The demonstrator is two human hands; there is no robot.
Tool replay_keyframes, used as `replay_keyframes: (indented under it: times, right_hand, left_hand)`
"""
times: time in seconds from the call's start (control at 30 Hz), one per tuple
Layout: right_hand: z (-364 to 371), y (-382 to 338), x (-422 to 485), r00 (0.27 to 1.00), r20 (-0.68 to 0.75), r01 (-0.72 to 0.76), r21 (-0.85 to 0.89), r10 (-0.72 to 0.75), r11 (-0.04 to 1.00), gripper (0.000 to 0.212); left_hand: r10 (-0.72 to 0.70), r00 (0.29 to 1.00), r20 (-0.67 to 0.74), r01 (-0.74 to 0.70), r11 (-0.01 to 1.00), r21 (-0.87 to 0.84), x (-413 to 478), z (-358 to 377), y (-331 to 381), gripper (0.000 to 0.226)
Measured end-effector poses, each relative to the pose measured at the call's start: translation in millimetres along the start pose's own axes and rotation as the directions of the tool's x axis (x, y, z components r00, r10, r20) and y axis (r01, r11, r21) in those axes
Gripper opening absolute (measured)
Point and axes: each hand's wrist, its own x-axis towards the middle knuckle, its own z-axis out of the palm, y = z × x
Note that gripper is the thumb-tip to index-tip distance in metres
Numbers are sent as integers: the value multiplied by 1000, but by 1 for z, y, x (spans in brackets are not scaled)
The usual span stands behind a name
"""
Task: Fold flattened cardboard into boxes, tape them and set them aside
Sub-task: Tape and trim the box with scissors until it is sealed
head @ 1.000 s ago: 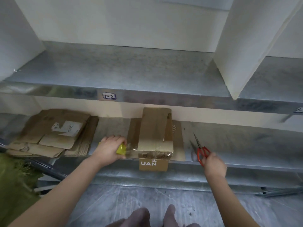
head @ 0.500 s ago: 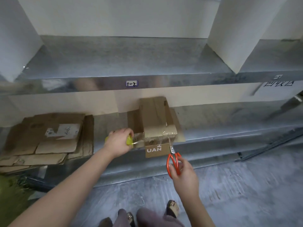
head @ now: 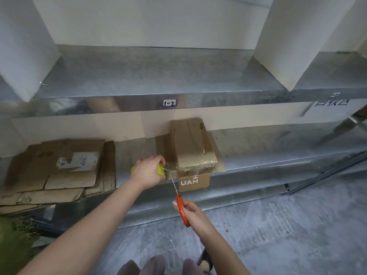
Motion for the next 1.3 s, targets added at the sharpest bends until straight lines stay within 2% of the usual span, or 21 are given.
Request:
replay_keyframes:
  times: [0.37, 0.5, 1.0, 1.3]
  right_hand:
    - [2, -2, 19, 998, -43, -46, 88, 50, 995, 39]
    - [0, -2, 20, 999, -39, -28, 127, 34, 992, 25]
    - [-1, 2, 27, 998, -57, 15, 67, -11, 998, 22]
    - [-3, 8, 30, 998, -69, -1, 14, 2, 1000, 27]
  left_hand:
    - [20, 1000, -6, -20, 1000, 11, 2, 0, -2, 42]
    - [23, 1000, -7, -23, 1000, 11, 2, 0, -2, 41]
    - [22, 1000, -3, -22, 1000, 11, 4, 0, -2, 42]
    - [-3, 1000, -8, 3, 1000, -5, 4, -3, -4, 42]
